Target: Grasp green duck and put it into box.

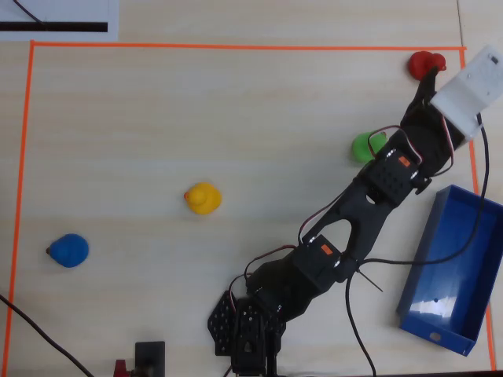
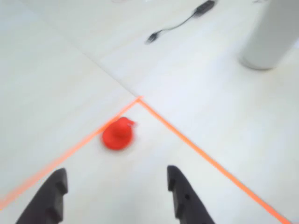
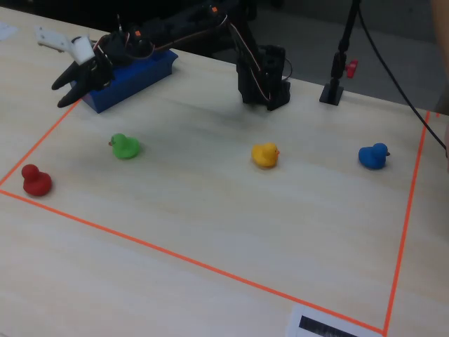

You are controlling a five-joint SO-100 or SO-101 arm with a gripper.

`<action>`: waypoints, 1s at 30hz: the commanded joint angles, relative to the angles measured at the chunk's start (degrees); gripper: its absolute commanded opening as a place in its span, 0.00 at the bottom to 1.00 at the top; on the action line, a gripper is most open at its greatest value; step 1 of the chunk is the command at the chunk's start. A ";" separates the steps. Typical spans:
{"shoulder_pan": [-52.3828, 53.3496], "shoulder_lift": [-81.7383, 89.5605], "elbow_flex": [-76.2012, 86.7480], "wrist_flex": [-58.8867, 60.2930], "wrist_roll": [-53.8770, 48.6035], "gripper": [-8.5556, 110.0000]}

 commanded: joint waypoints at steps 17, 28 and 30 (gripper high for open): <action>-3.87 7.47 29.53 -6.59 -3.16 0.33; -2.90 7.73 34.54 -7.12 -4.92 0.33; -2.90 7.73 35.07 -7.12 -5.36 0.31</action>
